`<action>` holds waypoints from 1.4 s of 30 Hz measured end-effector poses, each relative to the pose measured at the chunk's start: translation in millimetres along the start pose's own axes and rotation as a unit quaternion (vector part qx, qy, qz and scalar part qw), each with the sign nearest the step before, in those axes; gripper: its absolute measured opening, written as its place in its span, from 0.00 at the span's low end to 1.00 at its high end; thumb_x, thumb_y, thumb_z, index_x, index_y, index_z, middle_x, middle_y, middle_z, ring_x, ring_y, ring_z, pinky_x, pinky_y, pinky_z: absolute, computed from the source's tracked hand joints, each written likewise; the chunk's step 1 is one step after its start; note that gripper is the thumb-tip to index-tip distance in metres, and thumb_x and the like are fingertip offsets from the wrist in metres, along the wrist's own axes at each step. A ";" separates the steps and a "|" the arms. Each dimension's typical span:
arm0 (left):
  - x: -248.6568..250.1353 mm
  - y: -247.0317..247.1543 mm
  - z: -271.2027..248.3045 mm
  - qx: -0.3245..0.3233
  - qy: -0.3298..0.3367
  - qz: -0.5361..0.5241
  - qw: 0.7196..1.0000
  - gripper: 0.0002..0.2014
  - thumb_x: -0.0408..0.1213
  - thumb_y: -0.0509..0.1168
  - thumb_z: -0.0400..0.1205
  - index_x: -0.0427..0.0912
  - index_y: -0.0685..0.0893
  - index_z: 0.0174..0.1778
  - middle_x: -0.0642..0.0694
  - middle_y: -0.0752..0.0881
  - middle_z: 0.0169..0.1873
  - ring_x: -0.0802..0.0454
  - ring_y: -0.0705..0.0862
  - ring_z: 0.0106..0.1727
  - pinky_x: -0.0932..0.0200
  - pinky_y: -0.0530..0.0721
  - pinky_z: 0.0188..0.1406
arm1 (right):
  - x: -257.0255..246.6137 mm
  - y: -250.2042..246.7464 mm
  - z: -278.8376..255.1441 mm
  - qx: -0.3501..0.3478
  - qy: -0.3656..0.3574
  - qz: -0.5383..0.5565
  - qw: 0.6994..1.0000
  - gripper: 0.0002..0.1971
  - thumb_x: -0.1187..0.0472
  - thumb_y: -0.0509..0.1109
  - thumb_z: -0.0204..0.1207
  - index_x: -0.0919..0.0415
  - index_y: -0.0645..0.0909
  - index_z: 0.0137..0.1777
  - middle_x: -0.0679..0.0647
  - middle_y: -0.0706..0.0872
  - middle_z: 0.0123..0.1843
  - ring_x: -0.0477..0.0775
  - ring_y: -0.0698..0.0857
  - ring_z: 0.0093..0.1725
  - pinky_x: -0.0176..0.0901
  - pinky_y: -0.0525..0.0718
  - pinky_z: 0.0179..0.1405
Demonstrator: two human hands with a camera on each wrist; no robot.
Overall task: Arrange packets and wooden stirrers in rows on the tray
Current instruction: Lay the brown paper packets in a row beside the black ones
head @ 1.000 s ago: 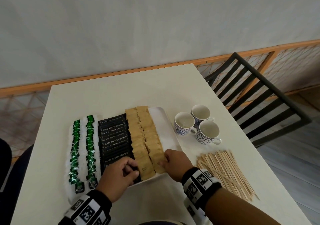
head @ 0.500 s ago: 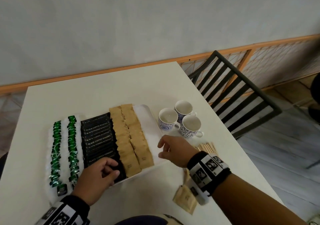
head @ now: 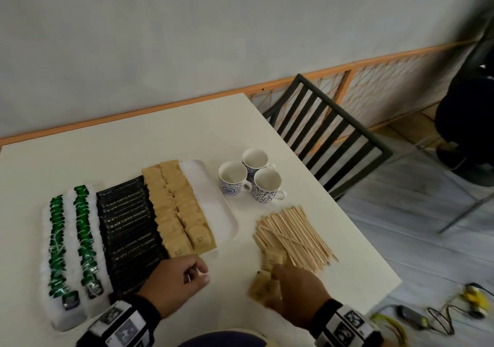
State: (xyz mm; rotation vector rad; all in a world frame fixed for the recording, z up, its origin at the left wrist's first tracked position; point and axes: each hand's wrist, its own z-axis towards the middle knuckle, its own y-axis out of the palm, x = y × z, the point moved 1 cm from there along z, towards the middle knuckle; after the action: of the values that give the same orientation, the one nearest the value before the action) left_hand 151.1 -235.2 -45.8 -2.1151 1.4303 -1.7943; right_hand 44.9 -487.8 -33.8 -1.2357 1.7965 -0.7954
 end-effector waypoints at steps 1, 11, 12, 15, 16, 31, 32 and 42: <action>5.2 7.4 4.9 -0.017 0.019 0.019 0.999 0.03 0.42 0.74 0.75 0.54 0.85 0.40 0.52 0.84 0.31 0.62 0.81 0.33 0.68 0.80 0.36 | -1.6 5.1 -1.0 0.003 0.012 -0.002 1.000 0.30 0.38 0.71 0.72 0.50 0.71 0.70 0.52 0.79 0.67 0.58 0.81 0.62 0.49 0.81 0.58; 61.4 73.1 55.6 -0.073 0.150 0.212 0.963 0.16 0.44 0.62 0.83 0.52 0.76 0.67 0.53 0.74 0.55 0.58 0.76 0.56 0.62 0.74 0.60 | -16.7 19.4 -3.6 0.073 0.003 0.067 0.995 0.21 0.41 0.64 0.77 0.54 0.76 0.62 0.55 0.79 0.61 0.58 0.78 0.57 0.49 0.77 0.52; 66.8 78.5 61.0 -0.077 0.156 0.228 0.958 0.17 0.44 0.61 0.83 0.51 0.75 0.69 0.51 0.74 0.60 0.54 0.75 0.61 0.59 0.74 0.63 | -17.3 18.6 -4.0 0.086 -0.009 0.067 0.994 0.22 0.41 0.64 0.77 0.54 0.75 0.64 0.55 0.78 0.62 0.59 0.78 0.59 0.49 0.77 0.54; 80.4 93.4 72.9 -0.088 0.158 0.278 0.943 0.19 0.41 0.57 0.84 0.50 0.73 0.72 0.46 0.71 0.66 0.47 0.73 0.67 0.51 0.75 0.66 | -18.1 14.8 -5.2 0.096 -0.024 0.052 0.994 0.19 0.43 0.67 0.76 0.55 0.79 0.59 0.55 0.81 0.60 0.60 0.79 0.56 0.49 0.77 0.52; 83.7 96.7 75.1 -0.092 0.155 0.296 0.938 0.20 0.40 0.58 0.83 0.52 0.72 0.73 0.46 0.70 0.66 0.46 0.72 0.67 0.50 0.76 0.65 | -17.5 13.9 -6.0 0.088 -0.021 0.047 0.995 0.18 0.44 0.68 0.76 0.56 0.80 0.57 0.56 0.83 0.58 0.60 0.80 0.54 0.48 0.78 0.49; 86.0 95.3 68.2 -0.050 0.184 0.267 0.945 0.06 0.45 0.68 0.78 0.50 0.79 0.45 0.54 0.75 0.48 0.56 0.68 0.51 0.57 0.74 0.55 | 6.0 14.1 -5.7 0.030 -0.045 0.185 0.981 0.14 0.52 0.66 0.81 0.57 0.80 0.61 0.55 0.86 0.56 0.54 0.83 0.50 0.47 0.83 0.53; 83.7 89.2 62.3 -0.031 0.177 0.227 0.957 0.07 0.44 0.68 0.78 0.50 0.76 0.40 0.55 0.75 0.42 0.56 0.69 0.46 0.58 0.74 0.48 | 7.3 8.3 -5.7 0.025 -0.038 0.203 0.978 0.13 0.52 0.65 0.82 0.57 0.81 0.60 0.54 0.86 0.56 0.51 0.82 0.49 0.45 0.82 0.53; 43.4 5.3 -3.6 0.081 0.018 -0.101 0.991 0.15 0.30 0.68 0.80 0.57 0.79 0.54 0.43 0.87 0.36 0.47 0.89 0.32 0.60 0.85 0.30 | -27.4 -31.7 19.0 -0.066 -0.097 0.373 0.920 0.06 0.52 0.71 0.78 0.53 0.80 0.49 0.51 0.91 0.39 0.46 0.88 0.35 0.43 0.87 0.45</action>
State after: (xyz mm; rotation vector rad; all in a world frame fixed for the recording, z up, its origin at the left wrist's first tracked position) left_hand 141.5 -263.9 -14.1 -2.2233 1.0674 -1.9504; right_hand 81.1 -473.3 -9.4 -0.5792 1.9588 -0.1099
